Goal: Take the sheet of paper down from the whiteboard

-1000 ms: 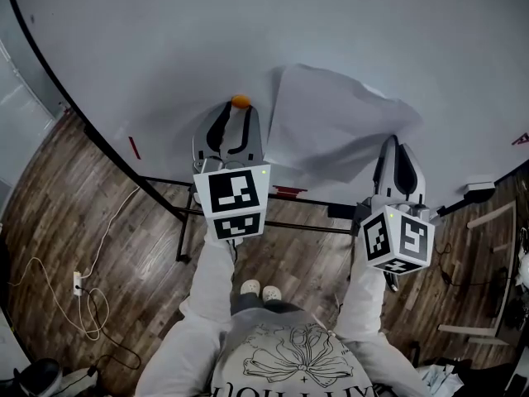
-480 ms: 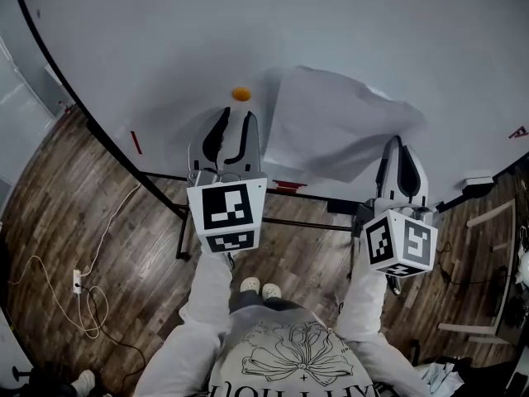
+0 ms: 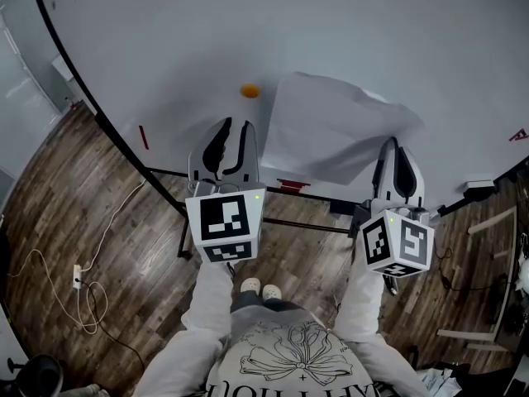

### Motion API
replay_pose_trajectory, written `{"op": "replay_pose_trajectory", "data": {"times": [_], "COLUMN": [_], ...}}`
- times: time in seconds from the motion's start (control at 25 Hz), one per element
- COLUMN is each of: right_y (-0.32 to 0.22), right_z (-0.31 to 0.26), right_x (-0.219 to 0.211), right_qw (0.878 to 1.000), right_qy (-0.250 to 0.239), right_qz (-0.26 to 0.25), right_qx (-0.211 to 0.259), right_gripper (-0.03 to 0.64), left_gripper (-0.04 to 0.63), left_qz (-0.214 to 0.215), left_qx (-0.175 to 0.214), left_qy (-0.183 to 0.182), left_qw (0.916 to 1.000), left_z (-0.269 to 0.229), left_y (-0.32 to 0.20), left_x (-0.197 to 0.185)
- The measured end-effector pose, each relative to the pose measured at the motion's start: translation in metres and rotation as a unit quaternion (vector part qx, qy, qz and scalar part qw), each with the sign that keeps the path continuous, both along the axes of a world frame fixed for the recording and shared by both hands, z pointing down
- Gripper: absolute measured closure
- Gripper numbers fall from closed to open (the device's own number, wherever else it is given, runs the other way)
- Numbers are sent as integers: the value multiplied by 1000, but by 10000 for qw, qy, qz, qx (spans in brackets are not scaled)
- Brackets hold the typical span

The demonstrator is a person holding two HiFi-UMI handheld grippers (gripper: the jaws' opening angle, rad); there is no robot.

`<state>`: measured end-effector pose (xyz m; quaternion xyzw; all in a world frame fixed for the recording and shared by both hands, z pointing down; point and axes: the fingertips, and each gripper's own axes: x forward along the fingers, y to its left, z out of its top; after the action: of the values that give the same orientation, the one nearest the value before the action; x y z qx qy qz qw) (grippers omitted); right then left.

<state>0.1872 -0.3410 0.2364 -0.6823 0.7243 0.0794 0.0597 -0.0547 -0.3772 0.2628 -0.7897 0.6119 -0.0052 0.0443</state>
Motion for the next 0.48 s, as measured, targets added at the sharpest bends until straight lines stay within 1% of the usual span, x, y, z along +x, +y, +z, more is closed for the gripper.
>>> {"op": "replay_pose_trajectory", "data": {"times": [0.12, 0.28, 0.48], "right_y": [1, 3, 5], "right_z": [1, 2, 2], "right_x": [-7, -13, -15], "right_qw": [10000, 9999, 9999], "right_qy": [-12, -8, -38], "right_qz": [-69, -138, -164], "right_qx": [-6, -17, -22], "right_gripper": [615, 614, 615], "left_gripper": [520, 561, 578], "left_qz": [-48, -129, -135], "left_qx": [-15, -7, -7], "left_qy": [17, 56, 79], "left_qw": [10000, 9999, 9999], "left_z": [1, 3, 2], "left_y": [6, 13, 18], "left_x": [-6, -14, -16]}}
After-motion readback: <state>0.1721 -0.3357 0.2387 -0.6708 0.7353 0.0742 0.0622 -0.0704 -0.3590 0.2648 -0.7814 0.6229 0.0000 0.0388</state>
